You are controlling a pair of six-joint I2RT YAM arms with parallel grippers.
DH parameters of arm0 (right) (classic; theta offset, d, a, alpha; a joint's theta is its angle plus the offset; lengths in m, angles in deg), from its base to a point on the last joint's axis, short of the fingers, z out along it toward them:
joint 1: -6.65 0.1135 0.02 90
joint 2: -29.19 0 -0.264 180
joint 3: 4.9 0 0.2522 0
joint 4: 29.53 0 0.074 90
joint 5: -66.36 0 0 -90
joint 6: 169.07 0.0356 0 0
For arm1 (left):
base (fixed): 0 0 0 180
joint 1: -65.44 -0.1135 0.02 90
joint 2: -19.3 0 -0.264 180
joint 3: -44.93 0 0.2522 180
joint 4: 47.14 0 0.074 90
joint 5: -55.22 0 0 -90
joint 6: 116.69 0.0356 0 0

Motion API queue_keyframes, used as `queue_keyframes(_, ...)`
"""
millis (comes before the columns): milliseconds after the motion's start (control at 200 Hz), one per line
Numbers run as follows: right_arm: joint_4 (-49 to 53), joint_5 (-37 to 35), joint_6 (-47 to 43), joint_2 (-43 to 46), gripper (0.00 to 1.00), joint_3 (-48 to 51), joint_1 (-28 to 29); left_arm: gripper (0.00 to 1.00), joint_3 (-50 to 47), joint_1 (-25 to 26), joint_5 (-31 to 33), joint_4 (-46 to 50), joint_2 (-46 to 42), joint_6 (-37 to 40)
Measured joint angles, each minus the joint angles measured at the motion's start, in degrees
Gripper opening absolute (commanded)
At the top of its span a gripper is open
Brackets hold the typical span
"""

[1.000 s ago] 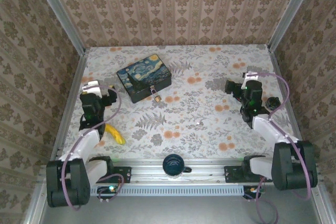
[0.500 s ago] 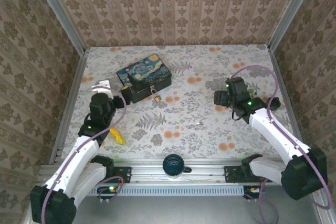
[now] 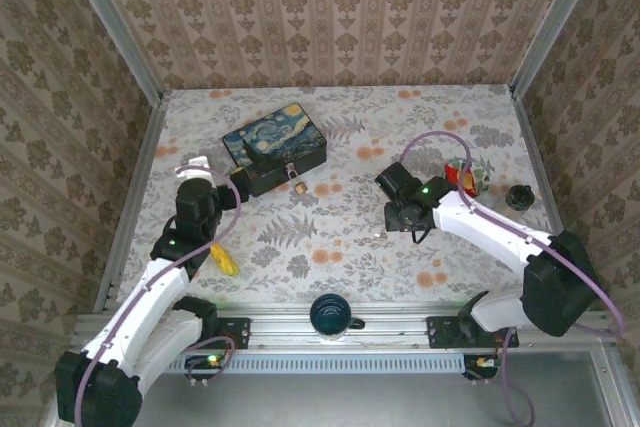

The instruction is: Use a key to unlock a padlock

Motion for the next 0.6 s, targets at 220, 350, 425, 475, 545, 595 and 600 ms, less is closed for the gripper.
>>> queue_keyframes(220, 0.0, 2.0, 1.4, -4.5, 0.49, -0.2, 0.2, 1.00, 0.0, 0.0, 0.8, 0.0, 0.0, -0.4)
queue_keyframes(350, 0.0, 2.8, 1.8, -6.7, 0.47, -0.7, 0.8, 1.00, 0.0, 0.0, 1.1, 0.0, 0.2, -0.4)
queue_keyframes(425, 0.0, 3.0, 2.2, -7.6, 0.47, -1.1, 1.3, 1.00, 0.0, 0.0, 1.1, 0.0, 0.5, -0.4)
queue_keyframes(475, 0.0, 3.0, 2.3, -7.9, 0.47, -1.2, 1.5, 1.00, 0.0, 0.0, 1.1, 0.0, 0.9, -0.6)
queue_keyframes(545, 0.0, 3.3, 2.5, -8.1, 0.47, -1.3, 1.8, 1.00, 0.0, -0.2, 1.1, -0.2, 1.6, -0.9)
queue_keyframes(595, 0.0, 3.4, 2.5, -8.3, 0.46, -1.4, 2.0, 1.00, 0.0, -0.4, 1.1, -0.3, 2.3, -1.2)
queue_keyframes(600, 0.0, 3.4, 2.5, -8.3, 0.46, -1.4, 2.0, 1.00, 0.0, -0.4, 1.1, -0.3, 2.3, -1.2)
